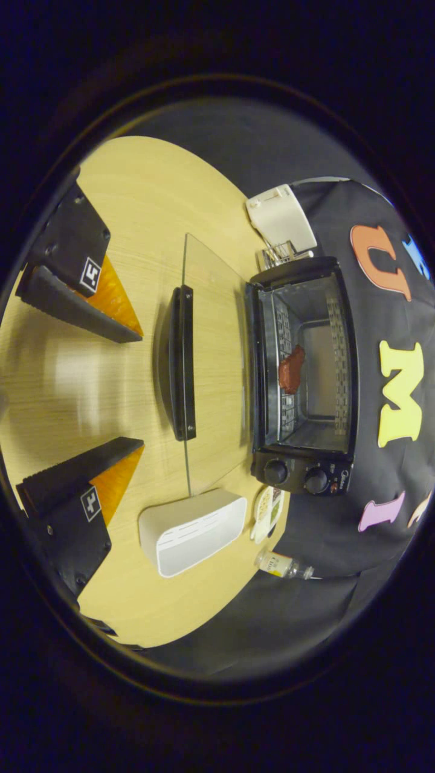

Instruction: Open the toaster oven, put the food inside, and close the toaster oven door.

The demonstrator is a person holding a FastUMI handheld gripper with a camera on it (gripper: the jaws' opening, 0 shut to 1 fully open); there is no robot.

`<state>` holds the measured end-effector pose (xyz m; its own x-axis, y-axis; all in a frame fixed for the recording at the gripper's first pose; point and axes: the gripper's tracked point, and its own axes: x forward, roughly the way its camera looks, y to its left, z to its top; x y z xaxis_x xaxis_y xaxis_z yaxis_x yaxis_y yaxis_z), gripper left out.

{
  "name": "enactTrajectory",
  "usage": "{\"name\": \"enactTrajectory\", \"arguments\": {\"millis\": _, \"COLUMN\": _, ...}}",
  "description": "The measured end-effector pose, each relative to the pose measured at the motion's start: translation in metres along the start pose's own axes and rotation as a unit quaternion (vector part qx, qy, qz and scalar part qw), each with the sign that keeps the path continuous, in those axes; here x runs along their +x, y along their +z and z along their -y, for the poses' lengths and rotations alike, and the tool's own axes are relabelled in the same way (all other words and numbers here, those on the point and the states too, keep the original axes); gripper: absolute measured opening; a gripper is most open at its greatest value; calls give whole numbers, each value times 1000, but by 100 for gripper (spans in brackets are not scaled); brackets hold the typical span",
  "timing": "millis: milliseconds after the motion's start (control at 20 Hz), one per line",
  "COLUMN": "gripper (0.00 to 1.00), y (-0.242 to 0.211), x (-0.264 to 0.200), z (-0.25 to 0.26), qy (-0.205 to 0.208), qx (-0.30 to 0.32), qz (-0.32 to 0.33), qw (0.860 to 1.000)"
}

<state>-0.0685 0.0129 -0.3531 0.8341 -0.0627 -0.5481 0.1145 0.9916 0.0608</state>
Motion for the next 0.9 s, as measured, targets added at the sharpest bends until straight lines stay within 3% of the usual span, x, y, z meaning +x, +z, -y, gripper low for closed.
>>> {"name": "enactTrajectory", "arguments": {"millis": 450, "gripper": 100, "y": 3, "x": 22, "z": -5, "qy": 21, "qx": -26, "qz": -11, "qw": 999}}
{"name": "enactTrajectory", "arguments": {"millis": 900, "gripper": 100, "y": 43, "x": -5, "z": 2, "qy": 36, "qx": -29, "qz": -7, "qw": 999}}
